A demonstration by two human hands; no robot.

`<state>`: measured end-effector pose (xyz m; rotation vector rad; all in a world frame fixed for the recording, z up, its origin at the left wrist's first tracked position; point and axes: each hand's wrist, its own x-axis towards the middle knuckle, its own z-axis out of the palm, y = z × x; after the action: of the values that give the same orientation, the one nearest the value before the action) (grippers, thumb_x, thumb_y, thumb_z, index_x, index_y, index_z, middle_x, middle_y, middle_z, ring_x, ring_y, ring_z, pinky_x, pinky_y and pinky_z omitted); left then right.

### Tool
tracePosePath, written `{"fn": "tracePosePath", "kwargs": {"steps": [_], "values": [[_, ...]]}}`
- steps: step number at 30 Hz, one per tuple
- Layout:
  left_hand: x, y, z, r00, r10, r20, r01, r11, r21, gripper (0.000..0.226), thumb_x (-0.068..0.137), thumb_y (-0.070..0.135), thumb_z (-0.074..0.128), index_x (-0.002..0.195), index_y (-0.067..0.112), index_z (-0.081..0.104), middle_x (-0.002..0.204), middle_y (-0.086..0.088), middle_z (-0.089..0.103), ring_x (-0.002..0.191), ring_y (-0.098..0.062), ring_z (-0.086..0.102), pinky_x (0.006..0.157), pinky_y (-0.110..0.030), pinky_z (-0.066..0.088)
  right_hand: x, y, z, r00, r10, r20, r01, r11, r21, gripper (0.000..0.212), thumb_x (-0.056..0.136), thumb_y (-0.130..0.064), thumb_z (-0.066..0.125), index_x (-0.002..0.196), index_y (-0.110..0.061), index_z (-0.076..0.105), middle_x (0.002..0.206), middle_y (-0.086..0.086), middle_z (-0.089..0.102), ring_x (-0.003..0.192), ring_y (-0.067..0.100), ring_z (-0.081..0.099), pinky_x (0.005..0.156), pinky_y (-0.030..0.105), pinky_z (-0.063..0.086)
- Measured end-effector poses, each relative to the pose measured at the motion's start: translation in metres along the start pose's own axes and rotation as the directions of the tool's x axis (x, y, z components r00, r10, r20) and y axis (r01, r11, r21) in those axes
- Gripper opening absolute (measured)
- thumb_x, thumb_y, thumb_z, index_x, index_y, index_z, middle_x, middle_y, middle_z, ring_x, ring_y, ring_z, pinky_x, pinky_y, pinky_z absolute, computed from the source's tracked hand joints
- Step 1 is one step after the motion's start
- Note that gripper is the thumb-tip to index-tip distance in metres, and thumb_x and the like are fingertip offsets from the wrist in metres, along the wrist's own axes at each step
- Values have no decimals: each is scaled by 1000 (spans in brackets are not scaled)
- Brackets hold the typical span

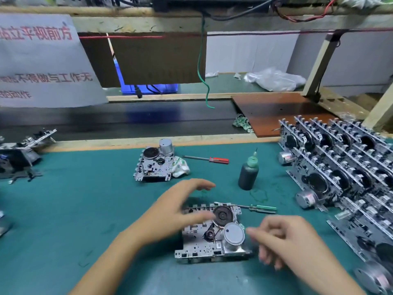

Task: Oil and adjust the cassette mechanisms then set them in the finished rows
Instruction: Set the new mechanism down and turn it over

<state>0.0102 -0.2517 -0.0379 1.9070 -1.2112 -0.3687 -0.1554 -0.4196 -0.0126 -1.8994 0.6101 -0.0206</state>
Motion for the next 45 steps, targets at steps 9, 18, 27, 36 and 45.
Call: {"fn": "tracePosePath", "kwargs": {"steps": [9,18,27,36,45], "values": [[-4,-27,8,994,-50,-97,49,999,-4,14,81,35,70,94,29,70,91,17,67,88,-4,63,80,-19,47,14,-13,28,926,-378,9,267,636,-724,53,59,-82,42,77,-33,37,69,-13,45,61,4,39,54,12,28],[-17,-11,-2,961,192,-199,-133,952,275,36,78,54,55,66,25,73,48,10,59,44,-1,54,49,-16,41,66,-22,3,865,-478,152,463,642,-611,19,83,-36,69,101,-37,64,84,-15,45,78,4,53,73,23,41],[-8,-16,7,922,32,-387,32,987,157,50,78,56,54,122,33,53,123,20,54,114,8,47,96,-10,35,83,-23,18,747,-604,279,663,708,-244,30,88,0,60,107,-23,64,109,-13,57,95,3,62,89,23,49],[-3,-26,13,930,-27,-365,84,987,139,28,87,54,57,112,45,49,110,31,51,102,8,48,85,-10,36,43,1,32,889,-368,273,440,518,-734,113,52,-91,39,145,-41,-2,137,-29,14,132,-6,7,105,18,12],[-18,-31,-11,979,-133,154,153,981,-124,108,49,51,88,136,53,26,133,34,39,130,7,36,106,-12,27,70,13,-8,849,-286,445,513,649,-561,104,65,-54,75,140,-51,4,134,-48,-9,127,-28,-7,102,-2,-1]]}}
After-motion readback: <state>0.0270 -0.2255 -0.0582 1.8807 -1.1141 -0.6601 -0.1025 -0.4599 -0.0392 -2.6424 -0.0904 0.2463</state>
